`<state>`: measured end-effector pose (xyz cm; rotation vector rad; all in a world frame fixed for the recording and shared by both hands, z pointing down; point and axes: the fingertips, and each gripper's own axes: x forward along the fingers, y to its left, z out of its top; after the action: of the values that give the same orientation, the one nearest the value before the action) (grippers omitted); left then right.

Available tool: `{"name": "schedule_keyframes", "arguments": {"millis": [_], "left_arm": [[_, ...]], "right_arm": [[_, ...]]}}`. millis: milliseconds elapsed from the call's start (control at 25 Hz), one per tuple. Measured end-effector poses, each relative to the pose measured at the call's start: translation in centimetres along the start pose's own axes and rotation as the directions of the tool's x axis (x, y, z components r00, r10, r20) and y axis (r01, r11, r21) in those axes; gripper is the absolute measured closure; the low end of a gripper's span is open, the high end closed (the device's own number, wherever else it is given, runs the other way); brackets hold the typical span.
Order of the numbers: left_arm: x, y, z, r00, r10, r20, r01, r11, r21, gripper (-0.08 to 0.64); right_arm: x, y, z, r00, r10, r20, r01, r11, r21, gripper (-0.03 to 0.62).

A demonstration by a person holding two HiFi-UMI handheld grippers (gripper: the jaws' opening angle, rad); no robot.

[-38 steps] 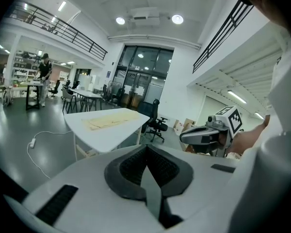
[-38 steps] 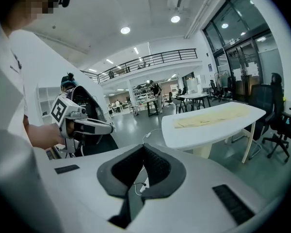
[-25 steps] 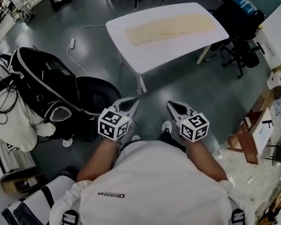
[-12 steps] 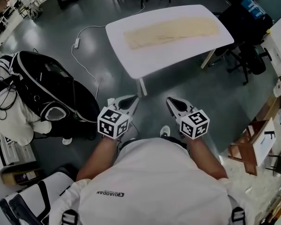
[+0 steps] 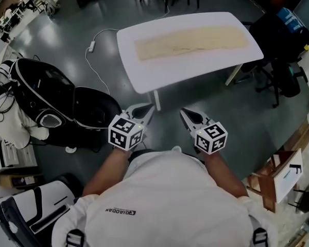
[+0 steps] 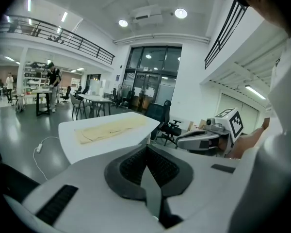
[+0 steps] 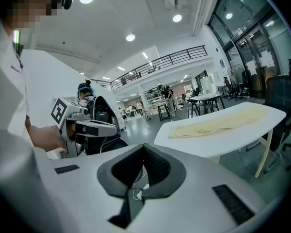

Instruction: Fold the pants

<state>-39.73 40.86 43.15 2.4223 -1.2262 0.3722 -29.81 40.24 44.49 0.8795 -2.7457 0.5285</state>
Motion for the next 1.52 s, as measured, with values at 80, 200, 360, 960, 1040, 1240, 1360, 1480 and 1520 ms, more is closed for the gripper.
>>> {"name": "schedule_keyframes", "arguments": {"millis": [80,200,360,960,1040,1240,1360,1480,1520], "left_arm": [[0.9,-0.5,0.4,1.000,0.028,0.009,-0.028,1.000,-0.003,0.532],[2.3,-0.7,1.2,0.996,0.085,0.028,-0.085,0.996,-0.019,0.532],[4.4,-2.6,2.0,0.995,0.098,0.031,-0.098,0.995,-0.014,0.532],[7.3,-0.1,0.4,0.996,0.080,-0.049,-0.082,0.995,-0.055,0.532],[8.0,1.3,0.8,0.996,0.084,-0.044,-0.087,0.995,-0.059,0.532],[9.8,5.4,2.4,0.995,0.093,-0.020,-0.094,0.992,-0.089,0.532],[10.5,8.2,3.1,0.994,0.103,-0.020,-0.105,0.989,-0.103,0.532],[11.5,11.1,4.4,0.993,0.120,-0.013,-0.121,0.986,-0.113,0.532],[11.9,12.1,4.9,0.992,0.126,-0.012,-0.126,0.986,-0.112,0.532]], "right_arm": [[-0.9,-1.2,0.2,1.000,0.017,0.003,-0.017,1.000,-0.003,0.575],[-2.3,-3.0,0.4,0.999,0.045,0.007,-0.045,0.999,-0.012,0.575],[-3.2,-5.5,0.6,0.997,0.068,0.021,-0.068,0.998,-0.005,0.575],[0.3,-8.4,-0.1,0.997,0.070,-0.019,-0.070,0.997,0.042,0.575],[1.5,-8.8,0.1,0.996,0.077,-0.032,-0.076,0.996,0.034,0.575],[5.2,-10.3,1.0,0.995,0.084,-0.062,-0.082,0.996,0.028,0.575],[7.6,-10.7,2.1,0.993,0.095,-0.076,-0.094,0.995,0.017,0.575],[10.1,-11.7,3.5,0.990,0.102,-0.096,-0.102,0.995,0.001,0.575],[11.0,-12.2,3.9,0.989,0.103,-0.103,-0.104,0.995,0.000,0.575]]}}
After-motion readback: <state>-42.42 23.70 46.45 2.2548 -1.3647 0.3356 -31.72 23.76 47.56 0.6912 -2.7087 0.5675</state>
